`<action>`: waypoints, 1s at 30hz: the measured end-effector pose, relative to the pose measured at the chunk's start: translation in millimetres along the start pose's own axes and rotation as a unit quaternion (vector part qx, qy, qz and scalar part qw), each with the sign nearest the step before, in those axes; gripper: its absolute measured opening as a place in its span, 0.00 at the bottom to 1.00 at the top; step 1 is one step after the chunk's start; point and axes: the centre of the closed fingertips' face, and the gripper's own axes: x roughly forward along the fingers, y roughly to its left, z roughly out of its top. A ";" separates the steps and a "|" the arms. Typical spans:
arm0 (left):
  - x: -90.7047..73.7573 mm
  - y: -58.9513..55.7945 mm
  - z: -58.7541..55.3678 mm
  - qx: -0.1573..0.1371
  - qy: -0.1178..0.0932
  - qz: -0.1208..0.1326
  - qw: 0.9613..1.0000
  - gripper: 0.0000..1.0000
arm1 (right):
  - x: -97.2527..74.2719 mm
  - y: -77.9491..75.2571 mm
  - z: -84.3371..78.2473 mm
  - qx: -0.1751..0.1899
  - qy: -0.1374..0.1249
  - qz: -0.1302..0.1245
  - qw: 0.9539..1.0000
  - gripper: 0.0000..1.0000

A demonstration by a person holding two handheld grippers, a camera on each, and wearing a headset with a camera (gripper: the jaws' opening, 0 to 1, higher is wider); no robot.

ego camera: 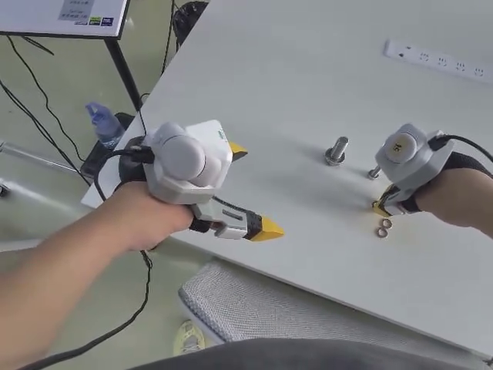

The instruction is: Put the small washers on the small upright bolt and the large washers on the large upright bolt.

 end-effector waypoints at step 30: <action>5.2 12.9 4.1 0.016 0.009 -0.014 1.000 0.89 | -56.2 -38.6 24.4 0.049 -0.046 -0.022 0.998 0.12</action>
